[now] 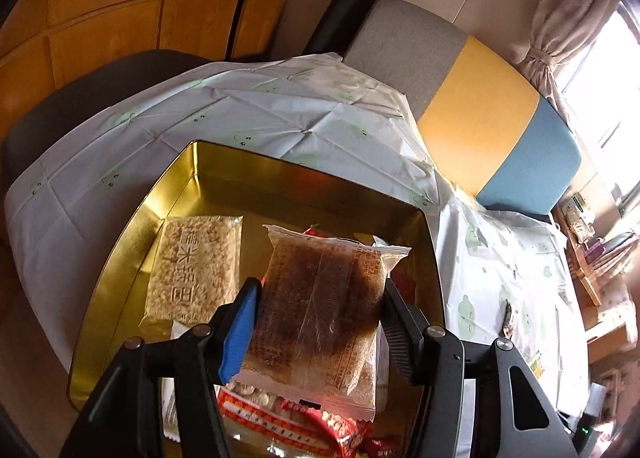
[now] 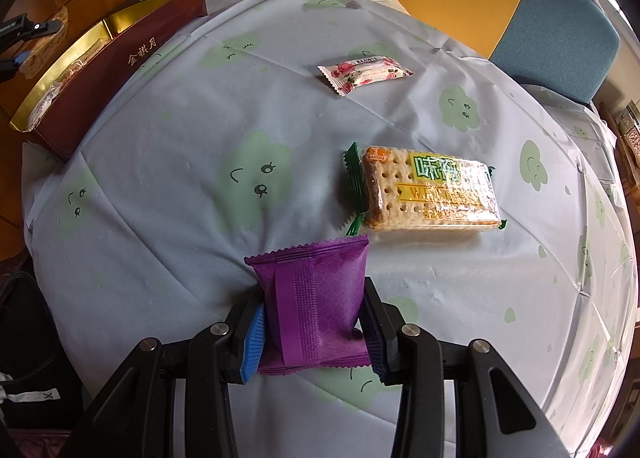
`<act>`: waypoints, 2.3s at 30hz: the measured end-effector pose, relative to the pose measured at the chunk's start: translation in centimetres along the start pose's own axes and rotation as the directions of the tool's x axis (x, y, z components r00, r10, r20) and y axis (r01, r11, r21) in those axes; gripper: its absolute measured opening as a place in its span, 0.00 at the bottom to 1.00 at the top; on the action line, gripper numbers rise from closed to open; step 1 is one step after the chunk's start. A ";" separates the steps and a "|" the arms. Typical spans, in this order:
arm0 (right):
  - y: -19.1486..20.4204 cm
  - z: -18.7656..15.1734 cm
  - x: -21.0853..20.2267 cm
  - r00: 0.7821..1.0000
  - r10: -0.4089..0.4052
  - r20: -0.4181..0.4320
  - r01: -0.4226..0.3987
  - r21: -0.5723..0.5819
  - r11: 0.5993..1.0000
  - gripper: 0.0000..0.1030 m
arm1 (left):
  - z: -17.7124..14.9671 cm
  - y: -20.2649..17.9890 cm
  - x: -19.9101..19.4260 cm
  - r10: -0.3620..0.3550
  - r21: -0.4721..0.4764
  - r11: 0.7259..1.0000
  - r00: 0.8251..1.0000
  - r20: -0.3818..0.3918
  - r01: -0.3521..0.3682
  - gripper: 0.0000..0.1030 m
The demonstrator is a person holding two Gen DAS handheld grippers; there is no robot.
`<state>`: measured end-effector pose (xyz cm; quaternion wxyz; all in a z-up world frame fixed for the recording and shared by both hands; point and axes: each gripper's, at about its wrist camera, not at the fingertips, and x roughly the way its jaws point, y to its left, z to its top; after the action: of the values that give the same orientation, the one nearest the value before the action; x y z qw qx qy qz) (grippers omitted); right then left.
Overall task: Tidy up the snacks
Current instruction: 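Carry the brown cake into the gold tin with left gripper and release while right gripper holds the pouch, then withdraw the open left gripper from above the tin, then carry the purple pouch into the gold tin with right gripper and release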
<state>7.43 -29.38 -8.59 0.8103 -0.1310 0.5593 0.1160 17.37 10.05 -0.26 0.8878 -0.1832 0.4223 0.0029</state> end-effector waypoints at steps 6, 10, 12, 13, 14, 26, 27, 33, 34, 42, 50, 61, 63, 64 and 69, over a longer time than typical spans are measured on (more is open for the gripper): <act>0.0 0.0 0.0 1.000 -0.003 0.000 0.003 -0.003 1.000 0.41 | 0.1 0.4 1.3 0.028 -0.020 0.999 0.999 -0.022 -0.028 0.69; -0.1 0.0 0.0 1.000 -0.003 0.000 0.003 -0.006 1.000 0.41 | -2.2 0.1 0.6 0.088 0.070 0.994 0.996 -0.017 -0.086 0.60; 0.0 0.0 0.0 1.000 -0.005 0.000 0.005 -0.008 1.000 0.41 | -3.6 -0.2 0.3 0.124 0.107 0.987 0.992 -0.018 -0.121 0.59; 0.0 0.0 -0.1 1.000 -0.006 0.000 0.006 -0.009 1.000 0.41 | -4.1 -0.3 0.2 0.137 0.119 0.984 0.990 -0.018 -0.134 0.59; 0.0 0.0 -0.1 1.000 -0.007 0.000 0.007 -0.010 1.000 0.41 | -4.6 -0.4 0.1 0.148 0.129 0.981 0.989 -0.017 -0.144 0.59; 0.2 -0.1 -0.2 1.000 -0.018 0.002 0.018 -0.020 1.000 0.41 | -8.2 -2.5 -1.7 0.175 0.212 0.962 0.984 0.005 -0.172 0.59; 0.2 -0.1 -0.2 1.000 -0.020 0.002 0.020 -0.021 1.000 0.41 | -8.4 -2.6 -1.9 0.175 0.217 0.961 0.984 0.008 -0.173 0.59; 0.2 -0.1 -0.3 1.000 -0.021 0.003 0.021 -0.024 0.999 0.41 | -9.3 -2.9 -2.5 0.185 0.241 0.953 0.983 0.017 -0.184 0.59; 0.2 -0.1 -0.3 1.000 -0.022 0.003 0.022 -0.024 0.999 0.41 | -9.4 -2.9 -2.5 0.185 0.241 0.953 0.983 0.016 -0.184 0.59; 0.2 -0.2 -0.4 1.000 -0.023 0.004 0.023 -0.029 0.999 0.41 | -10.0 -2.7 -2.3 0.199 0.239 0.952 0.980 0.001 -0.193 0.59; 0.2 -0.2 -0.4 1.000 -0.023 0.004 0.023 -0.028 0.999 0.41 | -10.1 -2.4 -2.2 0.198 0.245 0.950 0.980 -0.005 -0.191 0.59; -0.4 0.0 -0.5 1.000 -0.011 -0.008 0.011 -0.011 1.000 0.40 | -10.3 -1.2 -2.7 0.226 0.240 0.945 0.974 0.019 -0.223 0.58; -0.7 0.2 -0.4 1.000 -0.002 -0.012 0.002 0.005 1.000 0.40 | -10.3 -1.1 -2.9 0.242 0.243 0.939 0.969 0.040 -0.244 0.56; -0.8 0.2 -0.3 1.000 0.003 -0.015 -0.002 0.016 1.000 0.40 | -10.3 -1.0 -3.0 0.247 0.244 0.937 0.968 0.048 -0.252 0.56; -1.5 0.5 0.0 1.000 0.019 -0.017 -0.018 0.069 0.997 0.40 | -10.1 -0.3 -3.4 0.242 0.225 0.943 0.969 0.049 -0.247 0.55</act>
<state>8.37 -30.59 -8.33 0.8082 -0.0988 0.5713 0.1032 7.65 6.95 -3.44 0.9001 -0.0255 0.4298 0.0660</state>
